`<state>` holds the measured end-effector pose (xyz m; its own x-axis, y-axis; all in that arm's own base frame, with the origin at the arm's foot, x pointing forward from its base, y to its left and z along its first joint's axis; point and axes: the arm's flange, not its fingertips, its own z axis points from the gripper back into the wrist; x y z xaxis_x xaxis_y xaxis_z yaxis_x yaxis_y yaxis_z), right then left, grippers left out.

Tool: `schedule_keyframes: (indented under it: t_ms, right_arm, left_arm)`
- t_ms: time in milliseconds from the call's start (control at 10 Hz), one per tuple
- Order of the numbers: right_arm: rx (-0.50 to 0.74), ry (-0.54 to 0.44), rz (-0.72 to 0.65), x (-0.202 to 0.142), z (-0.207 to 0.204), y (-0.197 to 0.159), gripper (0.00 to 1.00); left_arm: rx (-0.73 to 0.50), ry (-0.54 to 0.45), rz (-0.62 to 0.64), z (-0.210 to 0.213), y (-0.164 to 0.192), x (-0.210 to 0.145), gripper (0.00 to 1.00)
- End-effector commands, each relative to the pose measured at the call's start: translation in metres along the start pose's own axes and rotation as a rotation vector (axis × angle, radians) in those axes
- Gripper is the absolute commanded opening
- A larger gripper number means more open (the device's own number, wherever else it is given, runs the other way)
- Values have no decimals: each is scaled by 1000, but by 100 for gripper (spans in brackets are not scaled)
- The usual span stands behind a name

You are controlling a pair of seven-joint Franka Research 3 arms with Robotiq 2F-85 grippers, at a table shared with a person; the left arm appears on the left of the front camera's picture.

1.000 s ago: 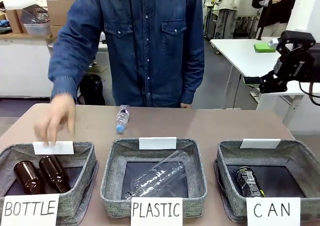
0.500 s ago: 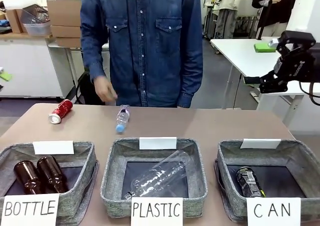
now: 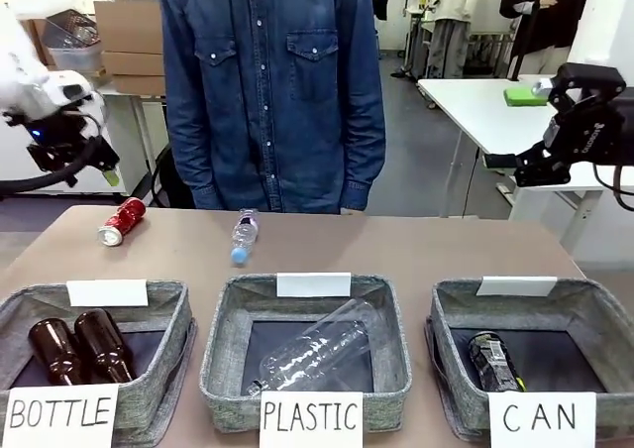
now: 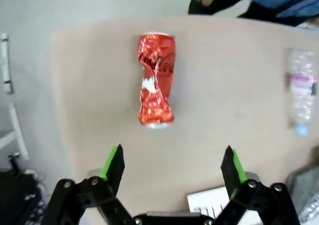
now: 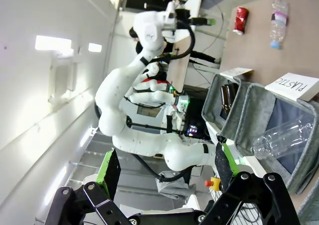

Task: Sort the can waste into the basket.
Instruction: Pick up the can waste from the table and place it in the right Fabric basket.

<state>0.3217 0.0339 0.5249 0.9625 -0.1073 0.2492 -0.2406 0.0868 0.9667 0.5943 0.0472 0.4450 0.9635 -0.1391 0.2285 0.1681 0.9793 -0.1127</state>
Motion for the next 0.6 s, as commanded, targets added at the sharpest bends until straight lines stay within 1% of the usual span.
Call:
schedule_keyframes:
  t_ms: [0,100,200,300,500]
  right_arm:
    - [2,6,16,0,1,1,100]
    - [2,6,16,0,1,1,100]
    - [2,6,16,0,1,1,100]
    - [2,6,16,0,1,1,100]
    - [2,6,16,0,1,1,100]
  left_arm:
    - [18,43,-20,-24,16,37,100]
    - [58,41,-14,-44,21,49,100]
    - [48,60,-4,-59,26,56,100]
    - [82,58,2,-70,27,60,100]
    - [14,100,-25,-95,26,60,100]
